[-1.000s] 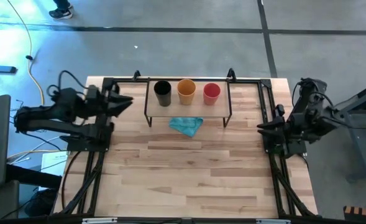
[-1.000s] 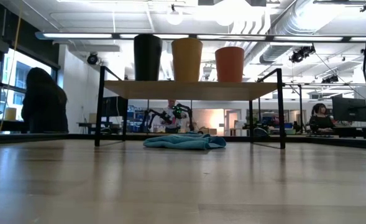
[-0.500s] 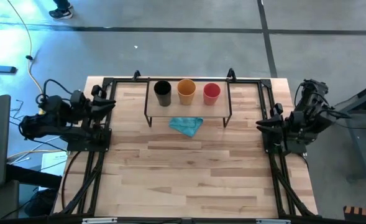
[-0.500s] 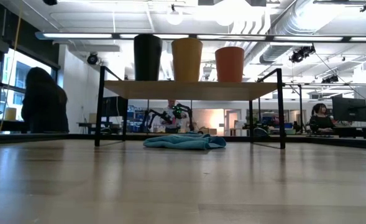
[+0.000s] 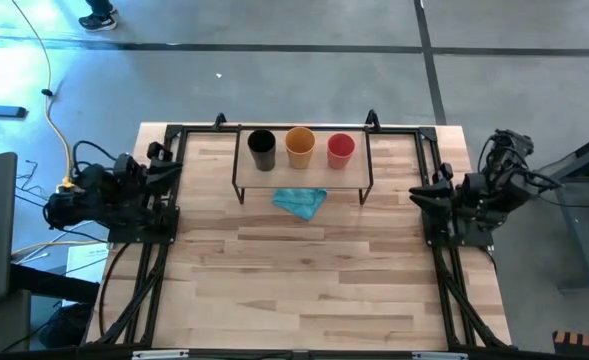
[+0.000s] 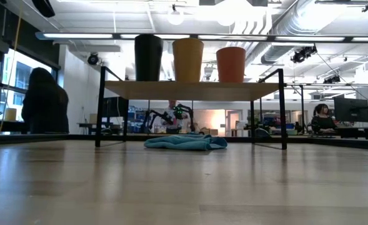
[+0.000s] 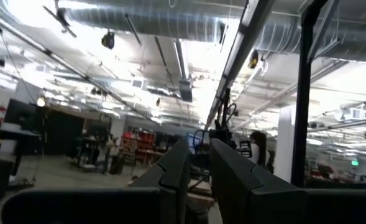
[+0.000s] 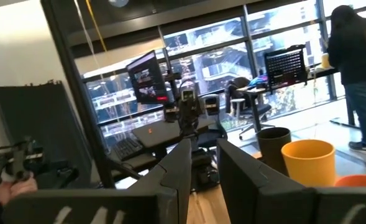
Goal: Stack small to large cups/mugs on shelf
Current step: Return to Home Position
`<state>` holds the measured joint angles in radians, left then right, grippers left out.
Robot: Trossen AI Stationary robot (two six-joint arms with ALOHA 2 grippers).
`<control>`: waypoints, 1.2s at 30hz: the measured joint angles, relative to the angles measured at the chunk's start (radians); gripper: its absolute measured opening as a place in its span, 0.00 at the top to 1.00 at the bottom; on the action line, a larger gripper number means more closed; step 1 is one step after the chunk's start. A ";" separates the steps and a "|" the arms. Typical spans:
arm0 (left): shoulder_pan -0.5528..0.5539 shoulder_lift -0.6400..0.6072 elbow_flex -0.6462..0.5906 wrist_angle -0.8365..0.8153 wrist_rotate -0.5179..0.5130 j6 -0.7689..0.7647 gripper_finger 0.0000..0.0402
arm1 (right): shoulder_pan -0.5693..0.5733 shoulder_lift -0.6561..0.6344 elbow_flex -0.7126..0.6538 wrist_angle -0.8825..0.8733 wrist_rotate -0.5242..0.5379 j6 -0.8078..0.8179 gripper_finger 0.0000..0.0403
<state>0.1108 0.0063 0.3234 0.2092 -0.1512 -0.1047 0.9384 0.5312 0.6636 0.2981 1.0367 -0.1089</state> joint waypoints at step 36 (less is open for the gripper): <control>0.000 0.000 -0.314 0.396 -0.035 -0.011 0.86 | -0.043 -0.002 0.000 -0.001 0.010 0.023 0.83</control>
<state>0.1108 0.0063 0.0090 0.6048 -0.1865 -0.1160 0.8959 0.5293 0.6636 0.2974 1.0462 -0.0864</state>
